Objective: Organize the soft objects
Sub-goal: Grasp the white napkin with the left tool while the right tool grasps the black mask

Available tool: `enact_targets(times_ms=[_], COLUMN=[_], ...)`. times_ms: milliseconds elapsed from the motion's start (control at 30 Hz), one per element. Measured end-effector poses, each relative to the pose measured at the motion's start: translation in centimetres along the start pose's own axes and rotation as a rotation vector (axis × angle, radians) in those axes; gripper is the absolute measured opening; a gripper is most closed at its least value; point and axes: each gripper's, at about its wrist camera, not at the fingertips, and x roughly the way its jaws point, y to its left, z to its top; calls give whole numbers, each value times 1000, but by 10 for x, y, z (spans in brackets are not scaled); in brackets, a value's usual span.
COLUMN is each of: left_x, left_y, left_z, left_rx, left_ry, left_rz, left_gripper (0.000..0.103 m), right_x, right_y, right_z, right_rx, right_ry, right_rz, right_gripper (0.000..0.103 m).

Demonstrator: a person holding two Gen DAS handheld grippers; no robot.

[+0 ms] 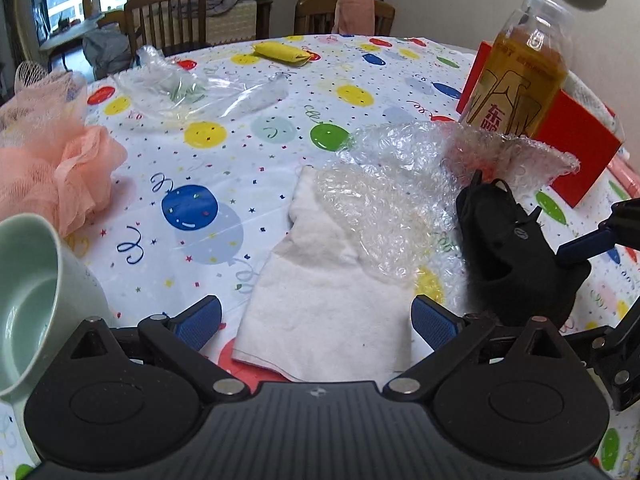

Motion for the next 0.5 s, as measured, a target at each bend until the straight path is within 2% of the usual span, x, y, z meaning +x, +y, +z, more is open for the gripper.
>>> enact_targets(times_ms=[33, 233, 300, 433, 500], left_x=[1, 4, 5, 4, 3], left_y=[-1, -5, -7, -13, -15], left_z=[-1, 1, 1, 1, 1], left_rx=[12, 34, 50, 79, 82], left_ry=[-5, -24, -31, -46, -48], left_rz=[5, 32, 53, 82, 86], left_gripper=[101, 82, 64, 52, 37], right_x=[1, 5, 5, 4, 2], right_y=[0, 1, 2, 2, 2], right_z=[0, 2, 2, 2, 1], right_rx=[1, 17, 18, 28, 35], right_ry=[3, 4, 6, 0, -5], right_rz=[-3, -15, -15, -19, -21], right_gripper=[103, 99, 95, 87, 83])
